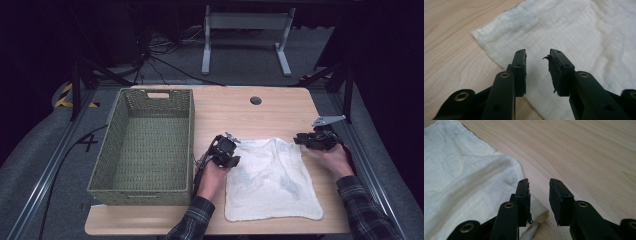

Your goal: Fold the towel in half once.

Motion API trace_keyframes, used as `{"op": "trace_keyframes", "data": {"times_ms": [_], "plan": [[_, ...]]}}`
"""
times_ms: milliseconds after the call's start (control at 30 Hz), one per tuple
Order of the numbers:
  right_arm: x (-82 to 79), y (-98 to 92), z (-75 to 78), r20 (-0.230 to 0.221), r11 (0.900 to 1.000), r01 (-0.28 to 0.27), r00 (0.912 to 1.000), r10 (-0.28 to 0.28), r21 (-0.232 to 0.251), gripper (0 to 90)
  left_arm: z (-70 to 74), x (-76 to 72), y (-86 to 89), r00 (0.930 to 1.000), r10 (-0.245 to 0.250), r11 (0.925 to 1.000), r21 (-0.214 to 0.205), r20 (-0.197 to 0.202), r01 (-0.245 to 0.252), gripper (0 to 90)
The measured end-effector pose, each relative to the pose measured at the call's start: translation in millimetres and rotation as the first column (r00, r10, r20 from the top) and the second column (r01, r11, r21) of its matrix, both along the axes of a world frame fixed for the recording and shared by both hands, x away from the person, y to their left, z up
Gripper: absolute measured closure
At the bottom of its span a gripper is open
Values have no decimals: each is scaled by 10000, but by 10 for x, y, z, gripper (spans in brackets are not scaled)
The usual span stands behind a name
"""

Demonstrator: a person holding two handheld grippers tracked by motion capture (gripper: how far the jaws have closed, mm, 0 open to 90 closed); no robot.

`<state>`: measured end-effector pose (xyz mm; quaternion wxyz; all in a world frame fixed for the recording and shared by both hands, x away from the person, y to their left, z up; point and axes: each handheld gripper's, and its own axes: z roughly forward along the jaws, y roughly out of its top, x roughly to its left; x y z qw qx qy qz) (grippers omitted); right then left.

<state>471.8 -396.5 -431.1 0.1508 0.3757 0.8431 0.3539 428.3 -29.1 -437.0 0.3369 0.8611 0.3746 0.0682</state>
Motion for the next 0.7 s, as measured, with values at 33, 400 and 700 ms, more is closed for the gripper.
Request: {"op": "trace_keyframes", "data": {"times_ms": [33, 400, 700], "plan": [[5, -14, -14, -18, 10000, 60, 10000, -60, -35, 688, -8, 28, -1, 9999, 61, 10000, -11, 84, -60, 672], [53, -163, -59, -180, 9990, 428, 9989, -425, 145, 684, -49, 394, -33, 9968, 755, 9962, 411, 261, -766, 647], [55, -91, -143, -534, 9998, 176, 9984, -179, -53, 681, -102, 633, -34, 9946, 1038, 9929, 581, 34, -1038, 630]]}}
